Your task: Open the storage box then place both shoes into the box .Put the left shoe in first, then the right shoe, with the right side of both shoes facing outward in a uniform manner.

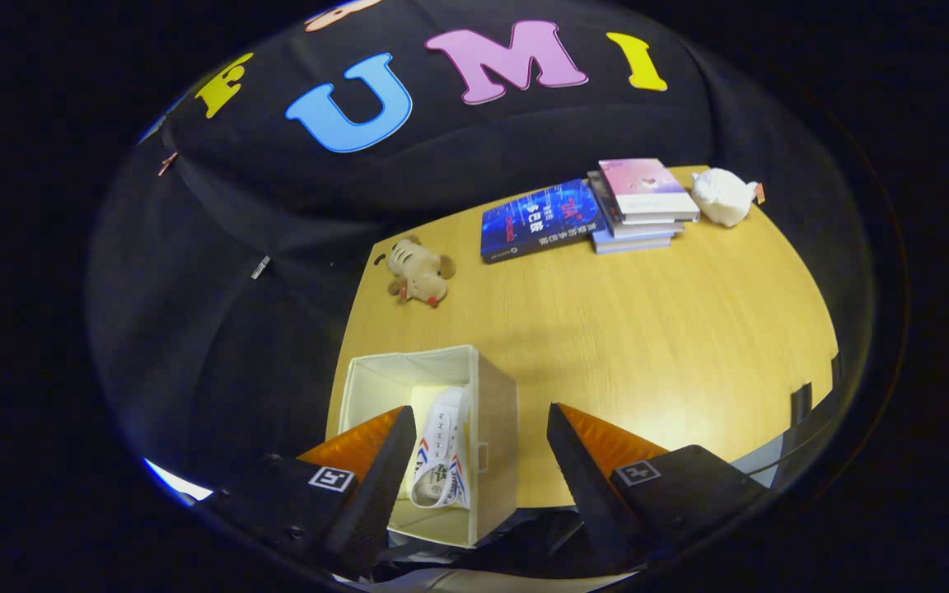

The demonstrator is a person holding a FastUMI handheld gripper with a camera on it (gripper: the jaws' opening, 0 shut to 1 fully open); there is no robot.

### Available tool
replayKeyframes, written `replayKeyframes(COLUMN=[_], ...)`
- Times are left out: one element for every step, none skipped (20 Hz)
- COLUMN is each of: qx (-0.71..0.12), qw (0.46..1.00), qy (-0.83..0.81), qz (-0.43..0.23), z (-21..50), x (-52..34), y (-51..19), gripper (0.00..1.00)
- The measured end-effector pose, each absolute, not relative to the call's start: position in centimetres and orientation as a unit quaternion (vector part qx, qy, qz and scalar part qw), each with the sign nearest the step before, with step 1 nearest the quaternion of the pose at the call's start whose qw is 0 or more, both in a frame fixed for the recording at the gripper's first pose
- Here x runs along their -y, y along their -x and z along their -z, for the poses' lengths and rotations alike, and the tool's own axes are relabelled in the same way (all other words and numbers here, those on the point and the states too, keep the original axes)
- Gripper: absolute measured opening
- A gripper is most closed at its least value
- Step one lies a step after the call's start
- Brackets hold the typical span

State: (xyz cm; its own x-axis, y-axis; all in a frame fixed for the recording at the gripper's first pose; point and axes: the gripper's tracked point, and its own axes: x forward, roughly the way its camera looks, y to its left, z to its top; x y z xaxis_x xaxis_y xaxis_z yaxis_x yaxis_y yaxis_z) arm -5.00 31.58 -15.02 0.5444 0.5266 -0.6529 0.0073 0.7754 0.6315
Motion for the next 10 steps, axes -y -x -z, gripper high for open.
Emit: replayKeyframes(qx=[-0.437,-0.423,-0.409,-0.397,-0.387,-0.374,-0.361,-0.347,-0.332,-0.315], qw=[0.84,0.852,0.864,0.874,0.884,0.894,0.904,0.912,0.921,0.929], qy=[-0.287,-0.276,-0.264,-0.25,-0.235,-0.22,-0.206,-0.193,-0.181,-0.171], qz=[-0.148,-0.139,-0.13,-0.123,-0.116,-0.111,-0.105,-0.1,-0.095,-0.09], z=[14.8,14.7,14.7,14.6,14.5,14.2,14.0,13.9,13.5,13.2], x=[-30.3,-29.1,-27.8,-26.4,-25.2,-23.9,-22.6,-21.4,-20.1,-19.1], y=[4.4,3.8,3.3,2.9,2.5,2.2,1.9,1.7,1.4,1.1], gripper=[0.98,0.98,0.98,0.98,0.98,0.98,0.98,0.98,0.98,0.98])
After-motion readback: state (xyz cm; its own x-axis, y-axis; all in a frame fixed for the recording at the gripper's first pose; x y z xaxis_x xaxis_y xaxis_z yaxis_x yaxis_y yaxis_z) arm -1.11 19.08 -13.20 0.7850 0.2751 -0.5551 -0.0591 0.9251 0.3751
